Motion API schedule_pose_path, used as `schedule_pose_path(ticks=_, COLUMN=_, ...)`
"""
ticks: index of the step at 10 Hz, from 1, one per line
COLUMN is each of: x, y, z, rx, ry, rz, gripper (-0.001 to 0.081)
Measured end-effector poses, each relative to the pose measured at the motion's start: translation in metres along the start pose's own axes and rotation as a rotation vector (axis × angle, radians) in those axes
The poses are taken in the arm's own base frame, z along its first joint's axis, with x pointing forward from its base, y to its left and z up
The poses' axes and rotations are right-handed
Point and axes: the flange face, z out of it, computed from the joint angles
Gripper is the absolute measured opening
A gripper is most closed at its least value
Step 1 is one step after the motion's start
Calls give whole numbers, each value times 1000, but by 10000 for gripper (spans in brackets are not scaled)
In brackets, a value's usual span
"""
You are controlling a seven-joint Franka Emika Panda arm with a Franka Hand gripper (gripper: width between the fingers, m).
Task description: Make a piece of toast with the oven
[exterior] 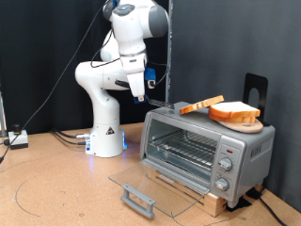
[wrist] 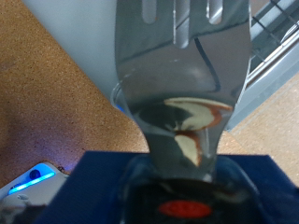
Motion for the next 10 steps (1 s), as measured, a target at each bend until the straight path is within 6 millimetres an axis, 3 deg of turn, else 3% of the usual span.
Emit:
schedule_pose_path(ticks=5, x=7, y=-4, z=18, rx=-20, ry=-1, rz=19, gripper=467)
schedule_pose_path(ticks=10, x=39, y=-58, z=24, rx=3, ry=78, rz=-78, gripper=467)
